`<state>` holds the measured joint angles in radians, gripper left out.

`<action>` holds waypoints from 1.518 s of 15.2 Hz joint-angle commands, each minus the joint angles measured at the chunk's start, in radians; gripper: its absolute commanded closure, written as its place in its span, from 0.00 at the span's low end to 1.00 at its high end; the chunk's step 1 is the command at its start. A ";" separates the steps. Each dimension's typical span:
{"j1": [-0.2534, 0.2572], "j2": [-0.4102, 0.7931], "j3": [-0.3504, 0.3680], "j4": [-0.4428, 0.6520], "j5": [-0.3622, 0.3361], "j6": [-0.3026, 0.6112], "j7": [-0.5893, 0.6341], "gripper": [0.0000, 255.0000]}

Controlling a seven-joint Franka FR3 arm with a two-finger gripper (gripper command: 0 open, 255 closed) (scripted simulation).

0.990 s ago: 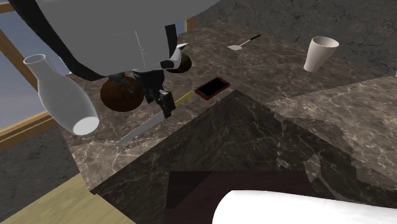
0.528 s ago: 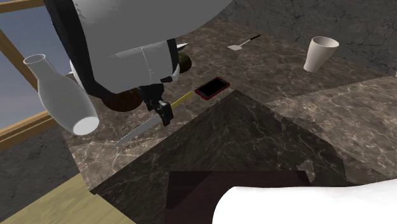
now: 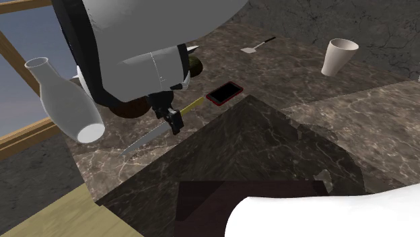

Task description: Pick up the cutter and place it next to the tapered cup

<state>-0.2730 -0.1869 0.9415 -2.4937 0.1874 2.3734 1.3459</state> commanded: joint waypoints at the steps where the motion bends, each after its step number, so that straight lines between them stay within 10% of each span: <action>1: 0.000 0.000 0.000 0.000 0.000 0.000 0.000 0.00; 2: 0.000 0.000 0.000 0.000 0.000 0.000 0.000 1.00; 23: 0.053 -0.144 -0.086 0.076 0.090 -0.195 -0.077 1.00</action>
<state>-0.2239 -0.3196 0.8621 -2.4249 0.2719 2.1958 1.2725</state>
